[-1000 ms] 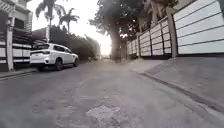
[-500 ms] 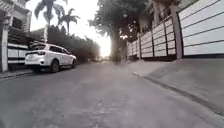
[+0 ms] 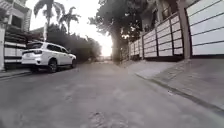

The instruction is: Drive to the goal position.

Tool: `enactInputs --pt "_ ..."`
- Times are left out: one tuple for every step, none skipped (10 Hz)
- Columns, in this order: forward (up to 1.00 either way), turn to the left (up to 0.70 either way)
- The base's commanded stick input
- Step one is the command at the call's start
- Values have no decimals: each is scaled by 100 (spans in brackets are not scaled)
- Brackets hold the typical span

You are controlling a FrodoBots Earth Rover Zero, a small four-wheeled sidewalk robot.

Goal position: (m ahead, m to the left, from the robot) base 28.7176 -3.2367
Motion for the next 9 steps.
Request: enactInputs --pt "85 0" --pt "85 0" --pt "85 0" --pt "85 0" --pt "85 0" --pt "85 0" --pt "85 0" --pt "85 0" --pt "85 0"
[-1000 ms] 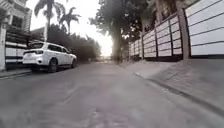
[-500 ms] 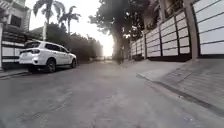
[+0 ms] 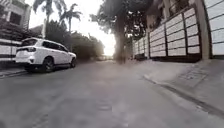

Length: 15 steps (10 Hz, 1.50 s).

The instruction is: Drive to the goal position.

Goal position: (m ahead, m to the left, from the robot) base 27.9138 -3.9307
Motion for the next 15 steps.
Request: enactInputs --pt "85 0" --pt "85 0" --pt "85 0" --pt "85 0" --pt "85 0" --pt "85 0" --pt "85 0" --pt "85 0" --pt "85 0" --pt "85 0" --pt "85 0" --pt "85 0" --pt "85 0" --pt "85 -8" --pt "85 -34"
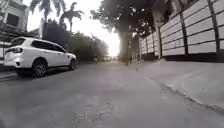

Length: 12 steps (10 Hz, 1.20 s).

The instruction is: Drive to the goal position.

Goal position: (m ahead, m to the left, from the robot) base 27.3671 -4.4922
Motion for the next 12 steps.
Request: enactInputs --pt "85 -34" --pt "85 -34" --pt "85 -34" --pt "85 -34" --pt "85 0" --pt "85 0" --pt "85 0" --pt "85 0" --pt "85 0" --pt "85 0" --pt "85 0" --pt "85 0"
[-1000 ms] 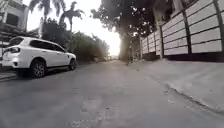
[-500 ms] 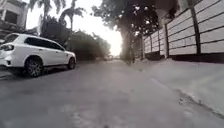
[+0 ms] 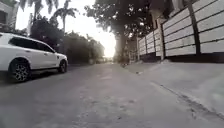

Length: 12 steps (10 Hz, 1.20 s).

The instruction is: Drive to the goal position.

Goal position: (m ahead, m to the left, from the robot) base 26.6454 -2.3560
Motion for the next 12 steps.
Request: enactInputs --pt "85 0" --pt "85 0" --pt "85 0" --pt "85 0" --pt "85 0" --pt "85 0" --pt "85 0" --pt "85 0" --pt "85 0" --pt "85 0" --pt "85 0" --pt "85 0"
